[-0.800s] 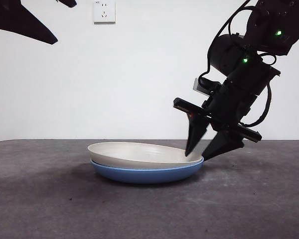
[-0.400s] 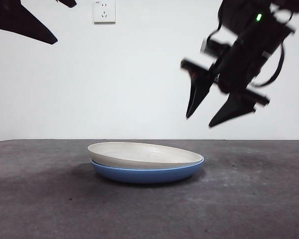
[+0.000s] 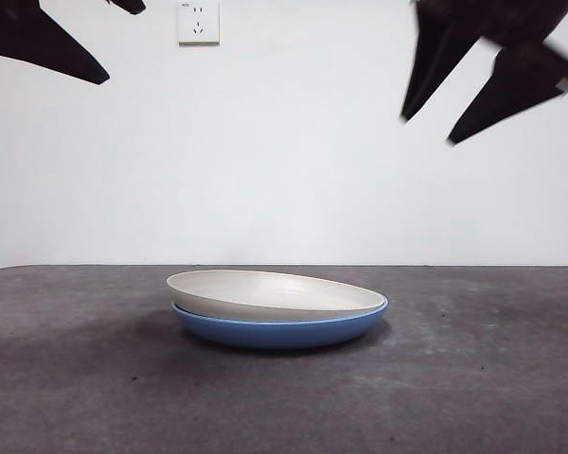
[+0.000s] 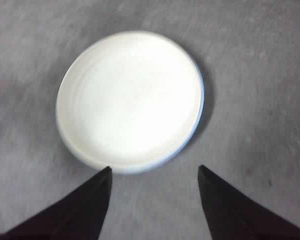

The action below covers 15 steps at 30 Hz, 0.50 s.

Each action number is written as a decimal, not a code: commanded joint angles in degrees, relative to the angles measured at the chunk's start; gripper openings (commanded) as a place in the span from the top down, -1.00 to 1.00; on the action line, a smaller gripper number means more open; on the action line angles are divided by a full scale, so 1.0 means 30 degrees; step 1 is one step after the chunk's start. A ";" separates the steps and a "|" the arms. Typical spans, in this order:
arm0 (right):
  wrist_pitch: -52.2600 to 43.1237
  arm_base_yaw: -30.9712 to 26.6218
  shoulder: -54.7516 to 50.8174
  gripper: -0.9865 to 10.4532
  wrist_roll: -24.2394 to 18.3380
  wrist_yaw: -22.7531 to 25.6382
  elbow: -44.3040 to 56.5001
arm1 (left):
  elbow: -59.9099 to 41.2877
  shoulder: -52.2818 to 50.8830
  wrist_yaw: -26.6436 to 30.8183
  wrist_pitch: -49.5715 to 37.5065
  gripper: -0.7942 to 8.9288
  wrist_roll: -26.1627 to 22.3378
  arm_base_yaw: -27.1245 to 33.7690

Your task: Pick up the white plate, put it on the blue plate, put it on desk

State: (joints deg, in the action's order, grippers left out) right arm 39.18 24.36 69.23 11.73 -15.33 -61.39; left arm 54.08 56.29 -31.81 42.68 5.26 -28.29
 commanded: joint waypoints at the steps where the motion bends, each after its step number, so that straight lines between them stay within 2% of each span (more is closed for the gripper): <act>1: 0.1829 0.0379 -0.1180 0.35 -0.1348 -0.0204 -0.0364 | 0.0197 0.0153 -0.0095 -0.0087 0.26 -0.0102 -0.0109; 9: 0.5821 0.1588 -0.4065 0.35 -0.2616 -0.1326 -0.0058 | 0.0197 0.0153 -0.0102 -0.0080 0.26 -0.0102 -0.0109; 15: 0.6521 0.2018 -0.4925 0.35 -0.2703 -0.2149 0.0146 | 0.0197 0.0153 -0.0102 -0.0080 0.26 -0.0102 -0.0109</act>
State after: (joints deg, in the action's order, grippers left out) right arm 59.31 29.93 54.08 4.45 -21.47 -60.64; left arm 54.08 56.29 -31.81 42.68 5.26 -28.29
